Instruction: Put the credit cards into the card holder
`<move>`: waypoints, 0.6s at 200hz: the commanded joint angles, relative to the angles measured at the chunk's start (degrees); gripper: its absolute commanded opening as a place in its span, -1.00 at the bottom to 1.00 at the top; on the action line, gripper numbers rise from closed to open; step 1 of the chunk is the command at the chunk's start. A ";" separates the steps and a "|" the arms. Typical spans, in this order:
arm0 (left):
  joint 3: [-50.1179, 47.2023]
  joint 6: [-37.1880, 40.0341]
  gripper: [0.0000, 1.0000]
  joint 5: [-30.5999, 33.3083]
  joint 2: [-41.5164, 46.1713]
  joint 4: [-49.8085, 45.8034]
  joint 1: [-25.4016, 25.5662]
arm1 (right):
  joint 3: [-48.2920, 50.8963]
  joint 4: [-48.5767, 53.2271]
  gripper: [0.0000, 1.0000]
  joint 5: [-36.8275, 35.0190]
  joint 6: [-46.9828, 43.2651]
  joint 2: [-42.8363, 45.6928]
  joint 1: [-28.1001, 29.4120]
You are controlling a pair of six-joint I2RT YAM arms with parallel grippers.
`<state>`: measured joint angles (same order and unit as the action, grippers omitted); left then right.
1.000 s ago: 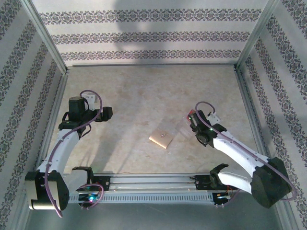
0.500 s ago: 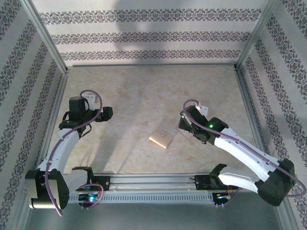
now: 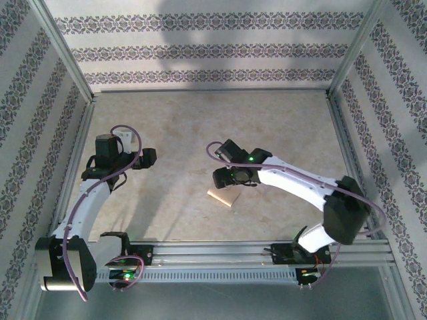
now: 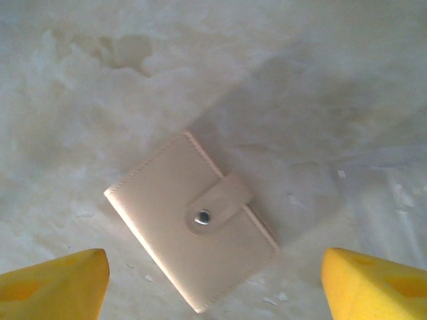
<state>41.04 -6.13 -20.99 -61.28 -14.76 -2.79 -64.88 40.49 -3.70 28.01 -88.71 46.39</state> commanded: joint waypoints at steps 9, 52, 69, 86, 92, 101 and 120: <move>1.18 -0.37 0.99 0.13 1.03 0.26 -0.64 | -4.02 0.36 0.76 6.75 -4.06 -5.96 -0.43; 0.76 -0.37 0.99 -0.51 1.04 0.54 -0.20 | 1.17 -8.96 0.71 17.56 -2.26 -9.46 -5.44; 1.15 -0.30 0.99 0.12 1.03 0.80 -0.20 | 4.08 -11.65 0.71 18.94 -1.69 -9.12 -6.85; 0.44 -0.21 0.99 -0.34 1.38 1.29 -0.20 | 6.56 -13.94 0.72 20.75 -1.69 -9.65 -8.06; 0.37 -0.16 0.99 -0.55 1.28 0.95 -0.19 | 7.41 -14.57 0.72 21.25 -1.40 -9.96 -8.55; 0.69 -0.16 0.99 -0.55 1.06 0.48 -0.34 | 8.29 -14.87 0.69 21.99 -0.81 -10.33 -9.03; 1.39 -0.37 0.99 -0.02 0.63 0.63 -0.38 | 10.24 -15.48 0.66 22.69 -0.03 -9.13 -8.69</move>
<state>41.04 -6.13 -20.95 -61.01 -14.61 -2.74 -56.97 27.55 15.53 26.24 -98.26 37.58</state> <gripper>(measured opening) 0.994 0.838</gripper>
